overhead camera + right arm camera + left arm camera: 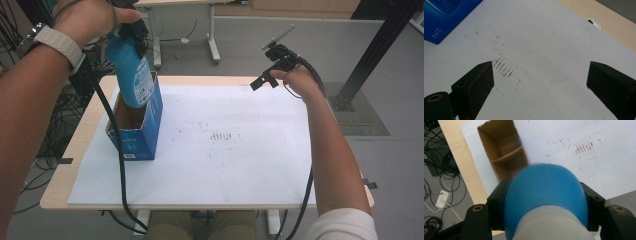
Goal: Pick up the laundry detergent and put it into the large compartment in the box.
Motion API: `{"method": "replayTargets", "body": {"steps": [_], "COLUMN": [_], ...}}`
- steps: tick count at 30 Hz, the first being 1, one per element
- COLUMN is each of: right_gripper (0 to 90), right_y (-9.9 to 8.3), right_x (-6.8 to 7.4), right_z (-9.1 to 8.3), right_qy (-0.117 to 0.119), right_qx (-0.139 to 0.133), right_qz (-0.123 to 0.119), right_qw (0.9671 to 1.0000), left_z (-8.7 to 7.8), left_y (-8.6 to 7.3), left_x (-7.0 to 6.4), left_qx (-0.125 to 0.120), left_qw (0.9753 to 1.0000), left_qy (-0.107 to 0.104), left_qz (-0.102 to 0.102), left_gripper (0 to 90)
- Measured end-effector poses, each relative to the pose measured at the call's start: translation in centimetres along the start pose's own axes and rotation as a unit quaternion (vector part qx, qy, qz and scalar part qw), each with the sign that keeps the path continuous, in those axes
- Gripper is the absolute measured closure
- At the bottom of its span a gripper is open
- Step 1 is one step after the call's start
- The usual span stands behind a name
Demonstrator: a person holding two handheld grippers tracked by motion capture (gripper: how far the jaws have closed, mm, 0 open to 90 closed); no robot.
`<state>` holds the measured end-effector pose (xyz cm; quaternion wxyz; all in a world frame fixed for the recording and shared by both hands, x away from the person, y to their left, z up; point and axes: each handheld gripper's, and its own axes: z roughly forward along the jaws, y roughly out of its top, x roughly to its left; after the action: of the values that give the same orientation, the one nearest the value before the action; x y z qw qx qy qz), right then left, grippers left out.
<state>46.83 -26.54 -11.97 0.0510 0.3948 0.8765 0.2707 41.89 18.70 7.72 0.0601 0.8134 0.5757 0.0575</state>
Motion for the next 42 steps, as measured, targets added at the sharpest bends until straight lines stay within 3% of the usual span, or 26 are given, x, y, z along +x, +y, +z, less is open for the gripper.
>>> {"method": "replayTargets", "body": {"steps": [20,42], "right_gripper": [7.3,7.0], "right_y": [-0.2,0.2], "right_x": [-0.3,-0.3], "right_z": [-0.2,0.4], "right_qy": [-0.002,0.002], "right_qx": [0.001,0.007], "right_qz": [0.005,0.002], "right_qw": [1.0,1.0], "left_z": [1.9,4.8], "left_y": [0.0,0.2], "left_x": [2.9,4.0], "left_qx": [0.007,0.017], "left_qw": [0.998,0.9966], "left_qy": [0.012,0.013], "left_qz": [-0.062,-0.08], "left_gripper": [37.2,37.2]}}
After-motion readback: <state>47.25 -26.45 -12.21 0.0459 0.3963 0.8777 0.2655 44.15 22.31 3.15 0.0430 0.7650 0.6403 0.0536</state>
